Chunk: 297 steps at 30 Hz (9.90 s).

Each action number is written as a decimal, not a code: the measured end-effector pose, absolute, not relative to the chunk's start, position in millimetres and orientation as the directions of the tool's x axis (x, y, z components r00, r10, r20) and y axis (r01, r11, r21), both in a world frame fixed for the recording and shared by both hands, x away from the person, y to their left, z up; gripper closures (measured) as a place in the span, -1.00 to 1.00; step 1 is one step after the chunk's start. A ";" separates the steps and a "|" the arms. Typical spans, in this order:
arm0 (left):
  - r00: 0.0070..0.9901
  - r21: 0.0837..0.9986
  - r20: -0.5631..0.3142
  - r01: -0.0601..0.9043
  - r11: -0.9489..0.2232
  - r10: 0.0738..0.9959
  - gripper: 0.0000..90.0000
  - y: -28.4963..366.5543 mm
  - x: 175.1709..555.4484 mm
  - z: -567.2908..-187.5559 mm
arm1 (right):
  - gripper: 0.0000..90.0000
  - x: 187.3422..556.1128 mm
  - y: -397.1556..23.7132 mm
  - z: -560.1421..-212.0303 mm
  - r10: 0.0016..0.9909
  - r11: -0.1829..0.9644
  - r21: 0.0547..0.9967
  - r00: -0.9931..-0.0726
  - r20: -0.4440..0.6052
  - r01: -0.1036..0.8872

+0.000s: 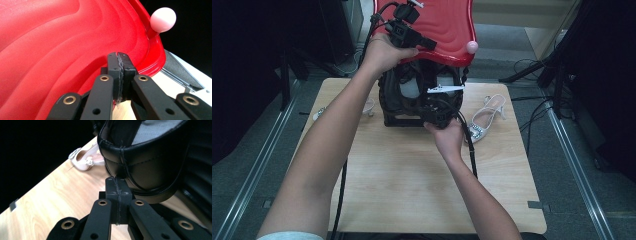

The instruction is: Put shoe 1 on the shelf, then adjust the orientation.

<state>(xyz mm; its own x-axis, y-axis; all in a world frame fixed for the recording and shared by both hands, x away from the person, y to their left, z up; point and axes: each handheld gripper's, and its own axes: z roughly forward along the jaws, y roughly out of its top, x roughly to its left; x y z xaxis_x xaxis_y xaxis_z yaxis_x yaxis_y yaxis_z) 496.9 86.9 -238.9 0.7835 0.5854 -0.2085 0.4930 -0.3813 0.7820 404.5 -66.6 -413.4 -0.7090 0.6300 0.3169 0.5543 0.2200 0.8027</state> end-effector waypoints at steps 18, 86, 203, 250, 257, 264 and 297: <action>0.784 0.784 -0.207 0.491 -0.380 0.586 0.98 87.8 496.9 -239.1 | 1.00 438.7 -29.3 -415.0 0.634 0.202 0.773 -0.682 0.366 0.602; 0.746 0.768 -0.222 0.530 -0.358 0.628 -0.09 165.9 370.9 -333.0 | 0.09 334.3 -166.5 -443.9 0.624 0.145 0.831 -0.701 0.344 0.537; 0.325 0.574 -0.332 0.814 -0.084 0.886 1.00 317.4 410.8 -484.5 | -0.04 359.5 -154.1 -475.8 0.643 0.212 0.777 -0.683 0.346 0.593; 0.062 0.529 -0.358 0.835 0.148 0.932 0.94 347.7 402.3 -506.7 | -0.05 356.6 -161.0 -482.4 0.672 0.234 0.760 -0.666 0.324 0.606; 0.082 0.544 -0.424 0.819 0.182 0.902 0.95 345.7 390.8 -500.4 | -0.05 356.7 -165.0 -482.8 0.680 0.231 0.760 -0.659 0.320 0.607; 0.131 0.552 -0.463 0.817 0.169 0.877 0.95 337.3 370.3 -492.2 | -0.05 358.9 -165.9 -482.9 0.684 0.224 0.765 -0.656 0.319 0.604; 0.348 0.590 -0.451 0.807 -0.018 0.822 0.94 258.8 300.2 -480.8 | -0.05 366.8 -149.2 -484.6 0.681 0.274 0.773 -0.683 0.264 0.572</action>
